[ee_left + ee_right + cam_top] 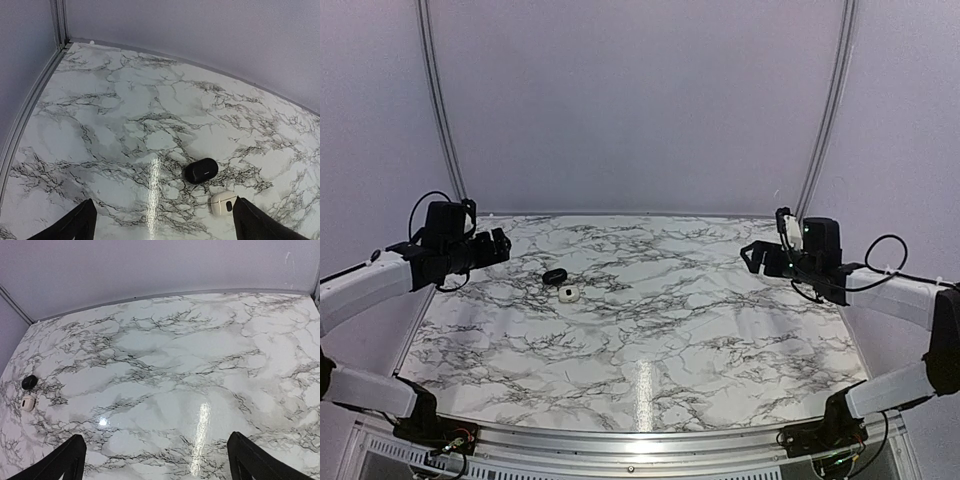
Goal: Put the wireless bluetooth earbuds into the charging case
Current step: Reset both arms
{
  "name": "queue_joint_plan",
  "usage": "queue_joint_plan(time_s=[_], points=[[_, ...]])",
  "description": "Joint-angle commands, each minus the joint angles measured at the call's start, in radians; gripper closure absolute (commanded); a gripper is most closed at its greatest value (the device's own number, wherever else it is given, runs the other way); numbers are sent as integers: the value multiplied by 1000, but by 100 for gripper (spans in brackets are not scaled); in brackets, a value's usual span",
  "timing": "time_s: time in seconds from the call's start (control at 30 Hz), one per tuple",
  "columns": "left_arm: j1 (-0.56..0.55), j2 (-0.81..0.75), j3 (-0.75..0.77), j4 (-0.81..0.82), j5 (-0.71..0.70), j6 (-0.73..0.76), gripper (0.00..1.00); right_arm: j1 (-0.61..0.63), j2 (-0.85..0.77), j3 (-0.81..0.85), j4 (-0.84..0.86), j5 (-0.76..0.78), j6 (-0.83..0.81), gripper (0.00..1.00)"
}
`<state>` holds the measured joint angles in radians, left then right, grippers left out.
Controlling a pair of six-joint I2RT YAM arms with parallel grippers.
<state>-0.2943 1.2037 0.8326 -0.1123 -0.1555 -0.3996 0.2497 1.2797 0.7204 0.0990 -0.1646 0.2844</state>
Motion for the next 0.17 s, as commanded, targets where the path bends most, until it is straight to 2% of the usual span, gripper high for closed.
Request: queue_joint_plan(time_s=[0.0, 0.13], points=[[0, 24, -58, 60, 39, 20, 1, -43, -30, -59, 61, 29, 34, 2], [0, 31, -83, 92, 82, 23, 1, -46, -35, -85, 79, 40, 36, 1]])
